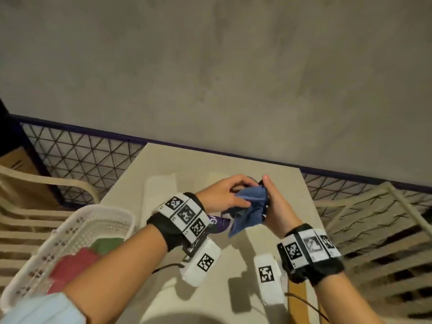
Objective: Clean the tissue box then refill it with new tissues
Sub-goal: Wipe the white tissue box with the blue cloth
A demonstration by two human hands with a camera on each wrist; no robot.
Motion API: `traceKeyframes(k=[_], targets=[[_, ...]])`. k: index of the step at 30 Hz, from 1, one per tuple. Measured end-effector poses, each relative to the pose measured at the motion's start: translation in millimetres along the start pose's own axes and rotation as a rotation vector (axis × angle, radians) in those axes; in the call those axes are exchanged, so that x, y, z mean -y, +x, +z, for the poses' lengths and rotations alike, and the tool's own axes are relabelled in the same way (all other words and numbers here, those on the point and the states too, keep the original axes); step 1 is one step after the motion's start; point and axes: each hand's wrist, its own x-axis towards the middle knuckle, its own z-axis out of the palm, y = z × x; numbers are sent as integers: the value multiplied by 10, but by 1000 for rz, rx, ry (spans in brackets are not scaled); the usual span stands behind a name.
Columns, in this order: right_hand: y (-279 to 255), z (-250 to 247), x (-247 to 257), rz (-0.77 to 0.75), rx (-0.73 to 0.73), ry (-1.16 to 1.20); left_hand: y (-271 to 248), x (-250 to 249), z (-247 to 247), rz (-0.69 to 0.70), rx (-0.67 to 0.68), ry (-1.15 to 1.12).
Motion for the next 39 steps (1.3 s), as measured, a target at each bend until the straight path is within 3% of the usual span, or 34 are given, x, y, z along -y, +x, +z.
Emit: traceKeyframes(k=[2, 7, 11, 15, 19, 22, 26, 29, 32, 35, 37, 39], targets=[[80, -172, -13, 1, -40, 73, 128, 40, 187, -22, 30, 21], [276, -764, -185, 55, -228, -36, 233, 239, 336, -178, 6, 56], [330, -1192, -360, 149, -318, -122, 182, 599, 263, -329, -158, 410], [306, -1455, -545, 202, -327, -191, 374, 915, 280, -387, -155, 727], [320, -1614, -627, 173, -439, -151, 812, 1099, 348, -305, -58, 992], [361, -1683, -597, 142, -506, -51, 1168, 1217, 332, -325, 65, 1096], [365, -1671, -536, 106, -492, 44, 1456, 1361, 359, -354, 203, 1153], [360, -1647, -575, 98, -486, 70, 1510, 1392, 363, -292, 193, 1203], [329, -1594, -574, 98, -489, 18, 1445, 1227, 299, -250, 116, 1171], [325, -1463, -546, 31, -498, -25, 1289, 1032, 156, -166, 21, 965], [318, -1458, -486, -66, -518, -70, 1238, 879, 176, -95, -18, 749], [324, -1415, -402, -255, -544, -273, 1168, 700, 190, -41, -67, 510]])
